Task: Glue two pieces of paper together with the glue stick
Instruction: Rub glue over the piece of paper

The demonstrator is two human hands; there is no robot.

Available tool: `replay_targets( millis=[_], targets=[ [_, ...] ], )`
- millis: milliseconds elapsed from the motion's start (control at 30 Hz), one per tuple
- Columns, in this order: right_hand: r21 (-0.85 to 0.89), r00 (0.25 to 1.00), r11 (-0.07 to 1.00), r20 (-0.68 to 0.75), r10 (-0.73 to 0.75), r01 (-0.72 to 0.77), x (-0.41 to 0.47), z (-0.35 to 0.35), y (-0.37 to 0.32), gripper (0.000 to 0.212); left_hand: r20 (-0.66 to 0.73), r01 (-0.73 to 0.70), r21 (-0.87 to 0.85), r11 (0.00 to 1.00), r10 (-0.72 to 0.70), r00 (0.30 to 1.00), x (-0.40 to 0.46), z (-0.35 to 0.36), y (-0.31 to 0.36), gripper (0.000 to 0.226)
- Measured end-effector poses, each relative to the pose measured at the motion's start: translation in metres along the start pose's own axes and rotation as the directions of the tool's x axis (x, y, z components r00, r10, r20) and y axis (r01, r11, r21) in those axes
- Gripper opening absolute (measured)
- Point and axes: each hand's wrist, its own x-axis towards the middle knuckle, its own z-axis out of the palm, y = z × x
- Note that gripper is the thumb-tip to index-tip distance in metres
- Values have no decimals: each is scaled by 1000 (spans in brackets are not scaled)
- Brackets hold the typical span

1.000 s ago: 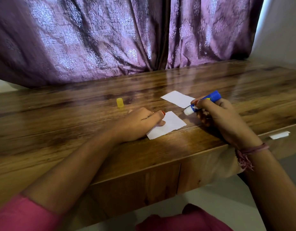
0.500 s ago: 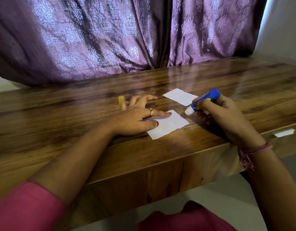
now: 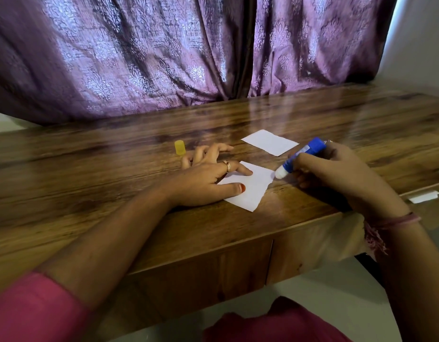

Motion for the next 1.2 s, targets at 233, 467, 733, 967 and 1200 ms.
replay_targets(
  millis=[233,467,733,967,1200],
  targets=[
    [2,991,998,-113,-68,69,13,12,5,7,16,-1,9,1000,1,1000,0,0,-1,50],
    [-98,984,988,-118,-131,119,15,11,13,17,38,21,7,1000,-22,999,1,0,-1,53],
    [-241,982,956,-38,-184,170,19,8,18,22,55,40,-8,999,-39,998,1,-1,1,54],
    [-222,986,962,-1,-166,161,20,8,20,23,58,51,-11,999,-50,997,0,-1,1,54],
    [-224,986,961,10,-165,163,17,8,18,27,56,56,-17,998,-55,997,0,-2,2,54]
  ],
)
